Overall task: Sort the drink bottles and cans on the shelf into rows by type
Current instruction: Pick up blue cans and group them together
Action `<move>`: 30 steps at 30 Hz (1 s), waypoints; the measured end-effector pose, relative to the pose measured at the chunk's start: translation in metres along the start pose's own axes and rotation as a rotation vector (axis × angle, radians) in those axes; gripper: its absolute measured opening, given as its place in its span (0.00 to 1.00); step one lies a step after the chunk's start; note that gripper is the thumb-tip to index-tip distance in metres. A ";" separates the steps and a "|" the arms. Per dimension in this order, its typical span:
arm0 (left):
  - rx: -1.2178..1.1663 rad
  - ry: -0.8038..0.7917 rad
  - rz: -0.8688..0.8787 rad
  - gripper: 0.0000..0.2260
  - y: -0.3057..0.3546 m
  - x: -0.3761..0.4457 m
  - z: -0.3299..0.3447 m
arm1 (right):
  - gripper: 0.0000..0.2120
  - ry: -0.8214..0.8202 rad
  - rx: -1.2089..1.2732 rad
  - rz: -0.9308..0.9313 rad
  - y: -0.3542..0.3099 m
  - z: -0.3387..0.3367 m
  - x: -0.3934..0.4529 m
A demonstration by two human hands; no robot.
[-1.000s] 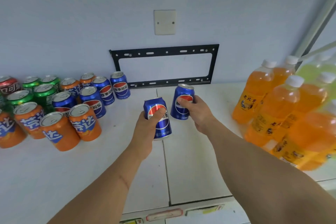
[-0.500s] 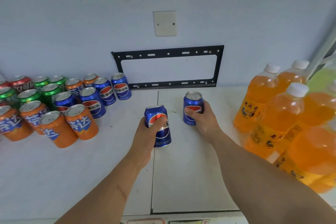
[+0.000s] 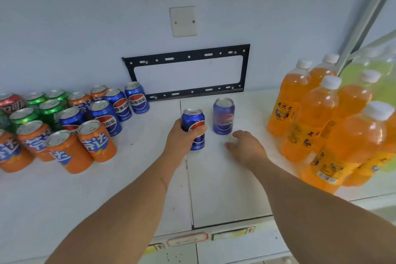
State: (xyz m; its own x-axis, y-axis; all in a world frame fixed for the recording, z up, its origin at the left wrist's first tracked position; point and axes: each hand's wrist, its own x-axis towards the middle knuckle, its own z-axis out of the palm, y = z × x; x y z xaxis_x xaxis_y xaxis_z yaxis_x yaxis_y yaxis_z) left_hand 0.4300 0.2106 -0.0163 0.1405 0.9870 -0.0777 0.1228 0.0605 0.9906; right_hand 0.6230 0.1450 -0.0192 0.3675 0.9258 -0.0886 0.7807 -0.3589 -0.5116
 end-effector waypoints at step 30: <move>1.317 0.280 0.312 0.20 0.043 -0.134 -0.152 | 0.21 -0.145 -0.163 -0.555 -0.119 0.012 -0.119</move>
State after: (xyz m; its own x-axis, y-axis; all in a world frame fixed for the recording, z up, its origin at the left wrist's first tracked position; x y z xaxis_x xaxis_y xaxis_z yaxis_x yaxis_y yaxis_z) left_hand 0.2674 0.1034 0.0538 0.1529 0.9398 0.3056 0.9739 -0.1957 0.1145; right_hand 0.4801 0.0795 0.0419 -0.1815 0.9828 0.0327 0.9082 0.1803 -0.3778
